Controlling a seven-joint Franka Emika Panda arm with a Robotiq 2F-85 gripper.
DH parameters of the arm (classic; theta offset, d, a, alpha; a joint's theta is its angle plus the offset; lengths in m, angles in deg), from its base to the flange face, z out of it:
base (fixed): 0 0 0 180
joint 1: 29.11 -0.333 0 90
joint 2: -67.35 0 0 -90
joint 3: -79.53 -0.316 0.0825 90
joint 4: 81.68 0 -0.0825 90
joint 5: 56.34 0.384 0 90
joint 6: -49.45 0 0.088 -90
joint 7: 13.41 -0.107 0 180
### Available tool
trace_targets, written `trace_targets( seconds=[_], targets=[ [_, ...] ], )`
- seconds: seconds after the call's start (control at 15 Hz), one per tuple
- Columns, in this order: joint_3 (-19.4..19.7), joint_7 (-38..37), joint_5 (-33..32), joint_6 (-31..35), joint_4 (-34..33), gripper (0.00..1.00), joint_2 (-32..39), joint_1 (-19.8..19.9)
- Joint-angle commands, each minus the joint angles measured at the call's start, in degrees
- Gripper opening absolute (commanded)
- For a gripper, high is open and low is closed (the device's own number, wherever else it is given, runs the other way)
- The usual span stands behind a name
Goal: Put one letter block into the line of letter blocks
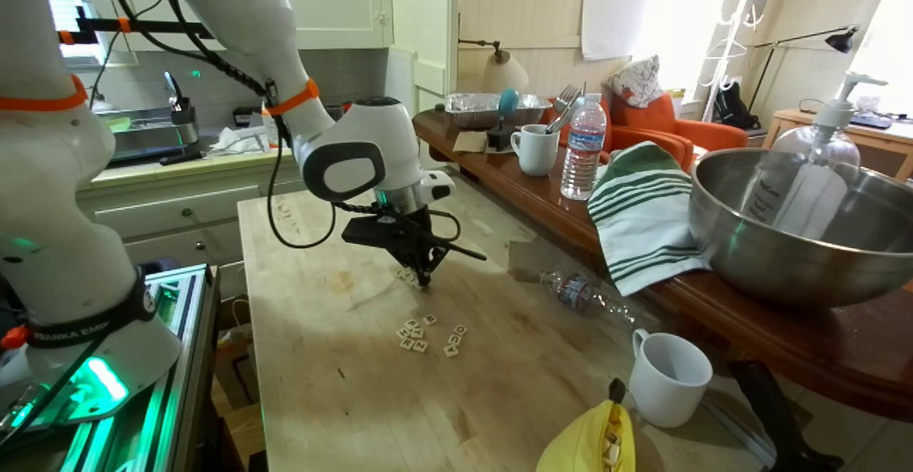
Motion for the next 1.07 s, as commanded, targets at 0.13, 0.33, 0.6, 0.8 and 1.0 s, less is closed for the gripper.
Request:
trace_targets(
  seconds=[0.13, 0.33, 0.6, 0.8, 1.0],
  targets=[
    [-1.0, 1.8, 2.3, 0.3, 1.3, 0.0, -2.1, 1.0],
    [-1.0, 1.8, 3.0, 0.0, 1.3, 0.0, -2.8, 0.8],
    [-3.7, 3.8, 8.8, -2.7, 1.5, 0.0, -3.9, 1.8],
    [-5.9, 8.0, 16.5, -6.8, 1.4, 0.27, -5.2, 1.6],
    [-5.1, 10.6, 20.9, -11.0, 1.6, 0.37, -7.5, -0.2]
  ],
)
